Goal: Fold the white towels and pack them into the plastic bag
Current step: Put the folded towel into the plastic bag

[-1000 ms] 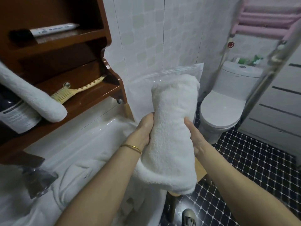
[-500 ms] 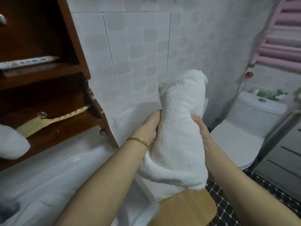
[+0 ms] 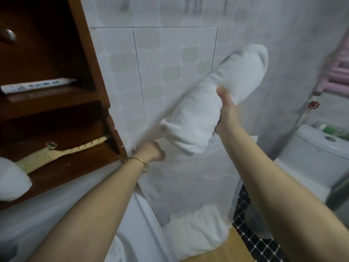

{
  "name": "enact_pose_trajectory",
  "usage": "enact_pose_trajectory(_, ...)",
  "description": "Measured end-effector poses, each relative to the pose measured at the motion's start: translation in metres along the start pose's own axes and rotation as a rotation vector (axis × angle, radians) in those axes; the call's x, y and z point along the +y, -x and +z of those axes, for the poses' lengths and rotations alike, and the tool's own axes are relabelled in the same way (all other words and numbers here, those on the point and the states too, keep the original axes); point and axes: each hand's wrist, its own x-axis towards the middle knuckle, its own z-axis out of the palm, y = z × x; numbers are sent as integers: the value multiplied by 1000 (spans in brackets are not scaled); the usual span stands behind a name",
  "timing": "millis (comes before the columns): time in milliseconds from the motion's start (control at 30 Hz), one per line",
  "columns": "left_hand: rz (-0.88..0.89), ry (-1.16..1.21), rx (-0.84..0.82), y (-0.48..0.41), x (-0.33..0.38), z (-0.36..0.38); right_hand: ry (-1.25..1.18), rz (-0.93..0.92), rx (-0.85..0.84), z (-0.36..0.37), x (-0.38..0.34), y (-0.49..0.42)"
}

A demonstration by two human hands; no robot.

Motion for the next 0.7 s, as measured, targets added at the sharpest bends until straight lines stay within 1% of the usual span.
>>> enact_pose_trajectory(100, 103, 100, -66, 1, -1, -8, 99, -137, 47, 8, 20, -3)
enact_pose_trajectory(200, 124, 128, -38, -1, 2, -14, 327, -302, 22, 12, 46, -3)
enact_pose_trajectory(300, 127, 209, 0, -4, -1, -12, 578, -397, -82, 5, 72, 9)
enact_pose_trajectory(400, 107, 234, 50, -5, -7, -13, 785, -445, -255, -13, 85, 17)
enact_pose_trajectory(467, 80, 279, 94, -5, -11, -10, 842, -440, -405, -25, 87, 20)
enact_pose_trajectory(533, 31, 355, 104, -4, -14, -7, 859, -403, -519, -32, 87, 20)
enact_pose_trajectory(567, 36, 390, 127, -3, -15, -5, 859, -371, -558, -35, 87, 18)
enact_pose_trajectory(633, 116, 405, 146, -6, -17, -4, 869, -307, -631, -41, 86, 8)
enact_pose_trajectory(667, 153, 383, 150, -7, -19, -3, 914, -279, -660, -46, 86, 2)
enact_pose_trajectory(700, 144, 364, 149, -7, -22, -2, 993, -260, -680, -52, 85, -5)
